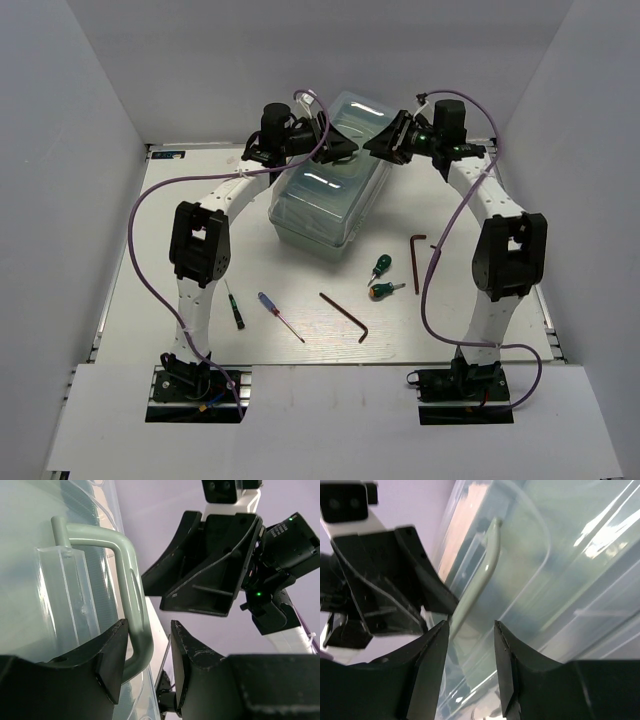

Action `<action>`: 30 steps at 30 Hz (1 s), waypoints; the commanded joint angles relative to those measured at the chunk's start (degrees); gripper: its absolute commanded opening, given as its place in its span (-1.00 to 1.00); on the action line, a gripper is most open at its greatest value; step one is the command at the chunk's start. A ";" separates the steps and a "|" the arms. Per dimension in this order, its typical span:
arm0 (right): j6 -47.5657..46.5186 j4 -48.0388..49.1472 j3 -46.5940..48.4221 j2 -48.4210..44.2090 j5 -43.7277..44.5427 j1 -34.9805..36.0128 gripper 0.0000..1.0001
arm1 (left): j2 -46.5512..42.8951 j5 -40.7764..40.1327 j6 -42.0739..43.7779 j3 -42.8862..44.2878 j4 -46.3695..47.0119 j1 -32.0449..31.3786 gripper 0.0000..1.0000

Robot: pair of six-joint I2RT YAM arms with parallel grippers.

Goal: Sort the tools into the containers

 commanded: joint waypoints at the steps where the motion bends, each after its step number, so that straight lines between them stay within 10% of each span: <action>1: 1.95 2.28 3.90 0.74 0.99 0.39 -0.04 | -6.24 4.80 -0.80 -0.02 1.62 -1.39 -0.02; 19: 3.35 4.31 5.30 3.38 3.45 4.26 -0.08 | -5.72 5.33 -1.85 -0.02 3.20 -1.39 -0.05; 25: 2.21 3.26 5.40 3.12 6.87 5.49 -1.00 | -5.72 5.33 -1.85 -0.02 1.98 -1.39 -0.05; 30: -2.53 0.18 7.68 2.15 7.93 4.62 -1.00 | -6.24 0.16 9.29 12.14 -15.48 0.19 0.18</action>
